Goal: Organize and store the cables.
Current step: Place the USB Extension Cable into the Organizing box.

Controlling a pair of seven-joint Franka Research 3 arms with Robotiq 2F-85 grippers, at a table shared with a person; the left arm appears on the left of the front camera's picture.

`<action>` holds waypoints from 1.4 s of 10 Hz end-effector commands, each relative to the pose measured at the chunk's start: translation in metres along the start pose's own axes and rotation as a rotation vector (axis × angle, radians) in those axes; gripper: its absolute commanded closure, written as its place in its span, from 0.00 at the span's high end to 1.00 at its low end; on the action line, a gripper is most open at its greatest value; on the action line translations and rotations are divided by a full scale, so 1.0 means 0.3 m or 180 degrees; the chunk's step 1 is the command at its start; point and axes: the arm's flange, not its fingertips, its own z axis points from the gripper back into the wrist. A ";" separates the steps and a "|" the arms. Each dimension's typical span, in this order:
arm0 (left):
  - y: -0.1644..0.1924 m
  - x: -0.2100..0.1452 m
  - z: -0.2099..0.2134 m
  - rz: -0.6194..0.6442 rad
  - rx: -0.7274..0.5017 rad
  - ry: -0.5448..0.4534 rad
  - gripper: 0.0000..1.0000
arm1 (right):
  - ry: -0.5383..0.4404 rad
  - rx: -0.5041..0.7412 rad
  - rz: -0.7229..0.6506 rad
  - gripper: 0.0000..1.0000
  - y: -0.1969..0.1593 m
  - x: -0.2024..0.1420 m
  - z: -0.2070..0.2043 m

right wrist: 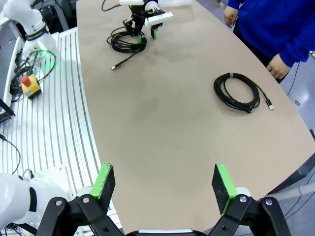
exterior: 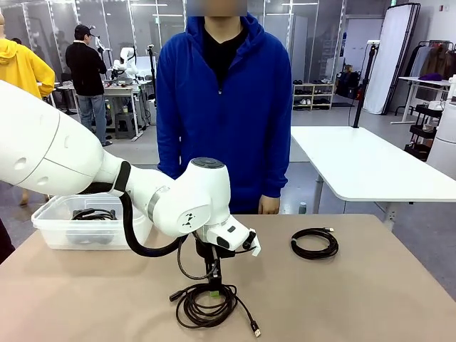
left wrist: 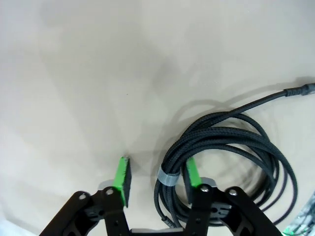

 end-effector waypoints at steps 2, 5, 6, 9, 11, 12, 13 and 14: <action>0.004 0.014 0.006 0.0043 -0.0008 0.0073 0.05 | -0.0047 -0.0003 0.0055 1.00 -0.002 -0.002 -0.002; 0.005 0.007 0.031 0.0023 -0.0064 0.0026 0.00 | -0.0047 -0.0003 0.0055 1.00 -0.002 -0.002 -0.002; 0.003 0.001 0.068 -0.0001 -0.0062 -0.0044 0.00 | -0.0047 -0.0003 0.0055 1.00 -0.002 -0.002 -0.002; 0.007 -0.074 0.330 -0.0082 -0.0020 -0.0239 0.00 | -0.0047 -0.0003 0.0055 1.00 -0.002 -0.002 -0.002; 0.007 -0.107 0.456 -0.0235 -0.0043 -0.0198 0.00 | -0.0047 -0.0003 0.0055 1.00 -0.002 -0.002 -0.002; 0.015 -0.121 0.498 -0.0331 -0.0024 -0.0237 0.00 | -0.0047 -0.0003 0.0055 1.00 -0.002 -0.002 -0.002; 0.023 -0.139 0.518 -0.0407 -0.0054 -0.0255 0.00 | -0.0047 -0.0003 0.0055 1.00 -0.002 -0.002 -0.002; 0.029 -0.145 0.530 -0.0385 -0.0074 -0.0276 0.00 | -0.0047 -0.0003 0.0055 1.00 -0.002 -0.002 -0.002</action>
